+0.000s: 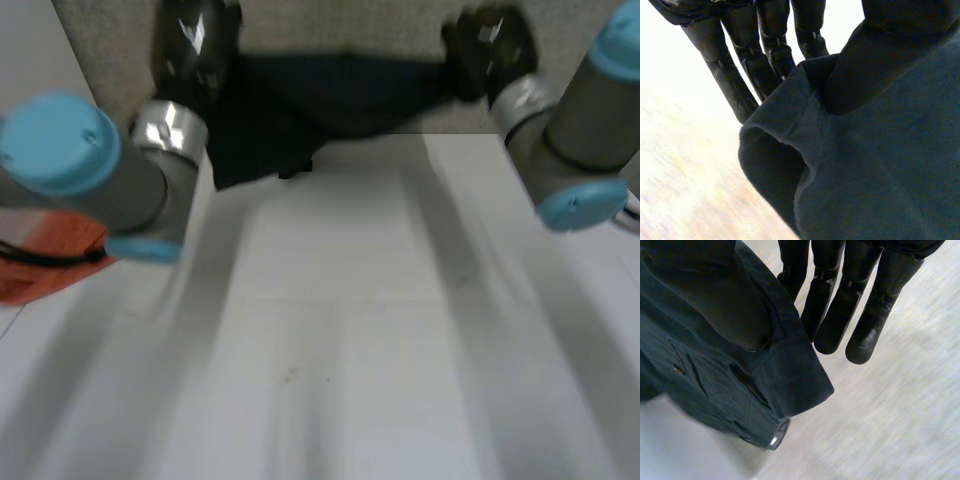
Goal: Fold the laundry.
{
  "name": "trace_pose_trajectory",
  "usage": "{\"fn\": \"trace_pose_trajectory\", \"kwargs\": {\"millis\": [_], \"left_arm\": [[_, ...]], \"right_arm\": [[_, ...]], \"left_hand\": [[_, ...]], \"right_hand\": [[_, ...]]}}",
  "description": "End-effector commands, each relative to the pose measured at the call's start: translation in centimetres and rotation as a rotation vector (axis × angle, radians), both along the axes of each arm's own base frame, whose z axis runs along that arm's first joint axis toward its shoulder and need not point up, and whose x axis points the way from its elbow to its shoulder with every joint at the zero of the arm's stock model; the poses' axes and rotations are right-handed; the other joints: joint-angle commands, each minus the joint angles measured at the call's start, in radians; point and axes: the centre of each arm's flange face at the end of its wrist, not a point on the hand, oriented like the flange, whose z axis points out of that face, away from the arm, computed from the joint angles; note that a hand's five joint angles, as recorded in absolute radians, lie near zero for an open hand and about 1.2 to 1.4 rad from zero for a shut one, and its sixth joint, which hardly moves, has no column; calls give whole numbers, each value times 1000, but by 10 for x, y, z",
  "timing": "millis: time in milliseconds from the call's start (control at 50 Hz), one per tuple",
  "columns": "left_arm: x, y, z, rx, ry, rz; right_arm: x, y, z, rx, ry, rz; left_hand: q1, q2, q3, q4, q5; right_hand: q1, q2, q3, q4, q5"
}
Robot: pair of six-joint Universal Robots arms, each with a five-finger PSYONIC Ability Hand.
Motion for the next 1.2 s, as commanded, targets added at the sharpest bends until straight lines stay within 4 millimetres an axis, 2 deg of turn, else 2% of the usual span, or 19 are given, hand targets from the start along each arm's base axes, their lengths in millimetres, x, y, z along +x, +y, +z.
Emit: {"fn": "trace_pose_trajectory", "kwargs": {"millis": [20, 60, 120, 160, 260, 280, 340, 400, 460, 480, 560, 600, 740, 780, 840, 880, 1000, 1100, 1200], "left_arm": [[-2, 19, -96, 281, -169, -40], [1, 29, -110, 356, -210, -45], [6, 45, -124, 442, -285, -48], [11, 54, -125, 477, -330, -43], [30, 88, -108, 523, -477, -26], [36, 101, -102, 533, -523, -28], [43, 127, -89, 541, -578, -41], [54, 173, -72, 563, -659, -89], [63, 199, -69, 610, -710, -120], [67, 214, -67, 646, -741, -147], [73, 238, -70, 742, -812, -199], [71, 243, -71, 745, -825, -216], [52, 230, -86, 735, -844, -240], [47, 223, -86, 715, -837, -238], [35, 201, -84, 661, -786, -212], [30, 181, -78, 613, -734, -179], [22, 129, -60, 446, -596, -93], [11, 106, -73, 393, -567, -91], [0, 82, -99, 397, -576, -149]], "right_arm": [[7, 15, -91, 258, 216, 23], [6, 24, -107, 301, 297, 30], [0, 33, -114, 355, 345, 39], [-2, 41, -113, 377, 362, 48], [-17, 74, -94, 437, 419, 65], [-23, 89, -90, 467, 458, 78], [-31, 112, -88, 522, 525, 114], [-45, 144, -84, 584, 615, 162], [-61, 162, -72, 600, 671, 164], [-74, 171, -69, 621, 721, 161], [-97, 178, -71, 660, 810, 160], [-100, 176, -74, 672, 803, 160], [-101, 179, -81, 705, 772, 169], [-100, 177, -82, 695, 761, 169], [-100, 176, -83, 679, 755, 166], [-99, 175, -87, 663, 752, 159], [-99, 174, -97, 650, 750, 155], [-99, 176, -102, 644, 750, 157], [-97, 176, -106, 625, 749, 156]], "left_hand": [[268, 198, 203, 194, 221], [268, 198, 203, 194, 221], [268, 198, 203, 194, 221], [268, 198, 203, 194, 221], [268, 198, 203, 194, 221], [268, 198, 203, 194, 221], [268, 198, 203, 194, 221], [268, 198, 203, 194, 221], [268, 198, 203, 194, 221], [268, 198, 203, 194, 221], [268, 198, 203, 194, 221], [268, 198, 203, 194, 221], [268, 198, 203, 194, 221], [67, -3, 2, -7, 20], [-607, -678, -673, -681, -654], [-828, -899, -894, -903, -876], [-882, -953, -947, -956, -929], [-873, -944, -939, -948, -921], [-829, -900, -895, -904, -877]], "right_hand": [[417, 227, 217, 205, 224], [417, 227, 217, 205, 224], [417, 227, 217, 205, 224], [417, 227, 217, 205, 224], [417, 227, 217, 205, 224], [417, 227, 217, 205, 224], [417, 227, 217, 205, 224], [417, 227, 217, 205, 224], [417, 227, 217, 205, 224], [417, 227, 217, 205, 224], [417, 227, 217, 205, 224], [417, 227, 217, 205, 224], [417, 227, 217, 205, 224], [417, 227, 217, 205, 224], [417, 227, 217, 205, 224], [417, 227, 217, 205, 224], [417, 227, 217, 205, 224], [417, 227, 217, 205, 224], [417, 227, 217, 205, 224]]}}
